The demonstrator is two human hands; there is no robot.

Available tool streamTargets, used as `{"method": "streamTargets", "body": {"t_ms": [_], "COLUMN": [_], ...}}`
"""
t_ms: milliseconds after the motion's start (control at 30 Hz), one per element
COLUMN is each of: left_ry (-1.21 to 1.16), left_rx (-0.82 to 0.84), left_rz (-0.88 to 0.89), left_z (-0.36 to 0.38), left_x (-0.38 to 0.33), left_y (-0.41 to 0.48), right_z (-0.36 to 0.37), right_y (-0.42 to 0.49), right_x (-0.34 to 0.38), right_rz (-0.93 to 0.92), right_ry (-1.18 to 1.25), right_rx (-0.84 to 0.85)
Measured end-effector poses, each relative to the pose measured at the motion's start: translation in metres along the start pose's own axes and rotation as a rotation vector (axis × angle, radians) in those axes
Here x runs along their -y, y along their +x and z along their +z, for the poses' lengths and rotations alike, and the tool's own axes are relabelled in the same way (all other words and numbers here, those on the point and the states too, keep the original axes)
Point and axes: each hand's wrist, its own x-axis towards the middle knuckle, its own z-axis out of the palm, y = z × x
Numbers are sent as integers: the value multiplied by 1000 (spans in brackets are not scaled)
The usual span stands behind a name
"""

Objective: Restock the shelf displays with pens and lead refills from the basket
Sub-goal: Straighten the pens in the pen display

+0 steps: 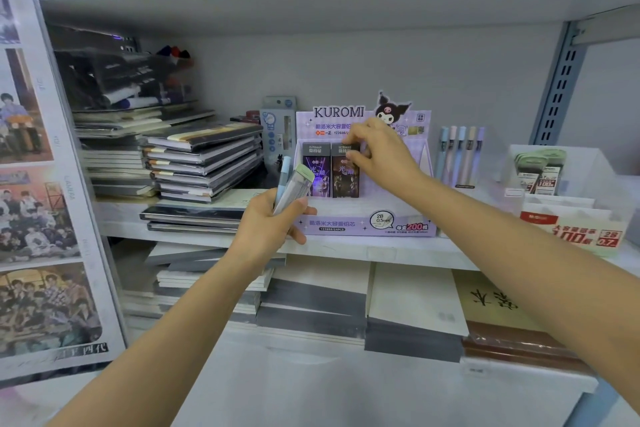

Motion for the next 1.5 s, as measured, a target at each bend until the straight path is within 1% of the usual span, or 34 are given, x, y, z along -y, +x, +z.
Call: {"method": "streamTargets", "body": {"t_ms": [67, 133, 167, 233, 300, 333, 400, 500, 567, 633, 700, 767, 833, 900, 967, 1100, 1167, 1233, 1333, 1500], "left_ry": [15, 26, 17, 0, -1, -7, -35, -156, -250, -304, -301, -285, -315, -314, -255, -183, -170, -172, -194, -174], "left_rx": [-13, -36, -41, -34, -13, 0, 46, 195, 254, 208, 135, 118, 146, 179, 225, 393, 424, 420, 380, 350], "left_rz": [18, 57, 80, 120, 150, 157, 153, 62, 20, 23, 20, 15, 11, -3, 7, 65, 61, 39, 13, 24], "left_z": [-1, 1, 2, 8, 18, 23, 33, 43, 49, 57, 66, 80, 96, 113, 130, 167, 186, 202, 218, 222], "left_x": [-2, -6, -9, -16, -23, -27, -33, -40, -44, -48, -52, -55, -57, -60, -64, -70, -74, -77, -79, -75], "left_y": [-3, -5, -7, -8, -9, -10, -12, -13, -13, -12, -10, -10, -11, -12, -13, -18, -21, -21, -20, -18], "right_z": [-7, -17, -22, -32, -40, -42, -50, -65, -75, -85, -94, -106, -123, -143, -166, -210, -225, -233, -230, -207], "right_y": [-1, -4, -6, -13, -21, -25, -30, -35, -40, -47, -55, -63, -69, -75, -81, -95, -101, -108, -117, -120], "right_x": [5, 15, 21, 34, 42, 43, 42, 36, 28, 20, 13, 7, -1, -12, -28, -66, -86, -103, -123, -138], "right_rz": [24, 30, 39, 96, 129, 126, 136, 193, 203, 187, 188, 185, 167, 164, 166, 170, 179, 202, 262, 275], "right_ry": [31, 169, 302, 562, 675, 709, 775, 839, 823, 802, 800, 797, 778, 746, 660, 407, 268, 116, -25, -40], "right_rx": [-55, -75, -28, 178, 357, 394, 382, 321, 284, 280, 293, 287, 244, 140, 25, -127, -198, -241, -236, -113]}}
